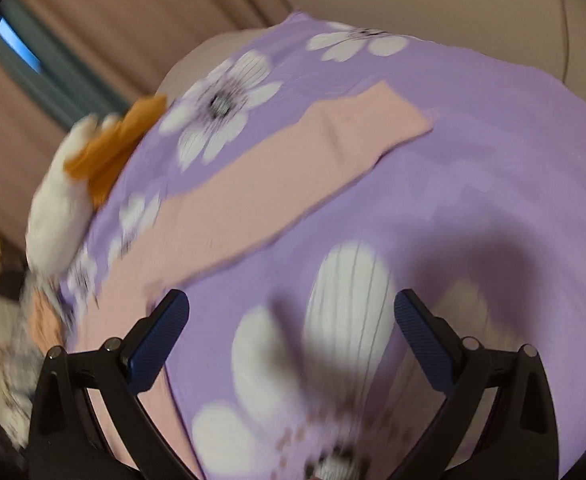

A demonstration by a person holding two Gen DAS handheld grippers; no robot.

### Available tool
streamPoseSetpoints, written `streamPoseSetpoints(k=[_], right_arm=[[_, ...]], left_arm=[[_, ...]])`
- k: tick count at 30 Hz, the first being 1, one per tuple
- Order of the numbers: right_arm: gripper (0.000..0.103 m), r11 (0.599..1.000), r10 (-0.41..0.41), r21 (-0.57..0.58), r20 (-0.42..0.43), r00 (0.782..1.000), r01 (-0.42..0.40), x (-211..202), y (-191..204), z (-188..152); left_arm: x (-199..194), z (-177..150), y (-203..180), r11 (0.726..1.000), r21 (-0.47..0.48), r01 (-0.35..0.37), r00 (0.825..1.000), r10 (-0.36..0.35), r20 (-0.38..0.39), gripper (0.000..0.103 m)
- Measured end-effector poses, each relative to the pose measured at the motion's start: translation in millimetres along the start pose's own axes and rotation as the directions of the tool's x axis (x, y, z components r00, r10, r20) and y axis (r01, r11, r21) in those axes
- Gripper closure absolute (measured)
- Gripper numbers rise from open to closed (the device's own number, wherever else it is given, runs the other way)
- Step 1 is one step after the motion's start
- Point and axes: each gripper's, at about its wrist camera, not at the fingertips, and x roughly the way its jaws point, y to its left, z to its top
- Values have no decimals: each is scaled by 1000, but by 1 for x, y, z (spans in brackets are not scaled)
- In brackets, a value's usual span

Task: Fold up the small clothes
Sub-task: 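Grasp the cuff of the sleeve nearest the right tool with the right tool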

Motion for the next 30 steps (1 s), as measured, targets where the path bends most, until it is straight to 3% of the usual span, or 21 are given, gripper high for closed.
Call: streamPoseSetpoints(k=[8,11,14,16,18,19,20,24,30], right_arm=[[6,961,118,238,100,988,-139,39,-35,59],[17,938,133,300,142,981,-171,46,-42,77],[43,928,117,335,154,981,-163,50,-49,87],[66,927,108,342,157,982,-157,53,-53,89],[81,927,100,343,158,982,-150,52,-57,90],[92,932,87,335,160,983,-137,50,-58,90],[95,936,77,329,162,984,-127,48,-59,91],[96,962,97,232,206,974,-145,24,-36,98],[96,987,158,-53,194,968,-151,-17,66,113]], left_arm=[[26,23,-3,1000,-31,-3,1000,2,-12,1],[34,26,-1,999,-35,-12,1000,11,-28,1],[38,29,3,999,-46,-18,999,17,-39,1],[40,32,6,998,-56,-39,998,37,-42,1],[41,34,10,996,-61,-58,998,55,-44,1],[41,34,12,996,-63,-60,997,57,-42,1],[40,35,14,996,-68,-59,998,57,-37,1],[34,39,25,994,-100,-42,999,40,-20,1],[26,46,48,985,-146,-90,996,88,-23,1]])
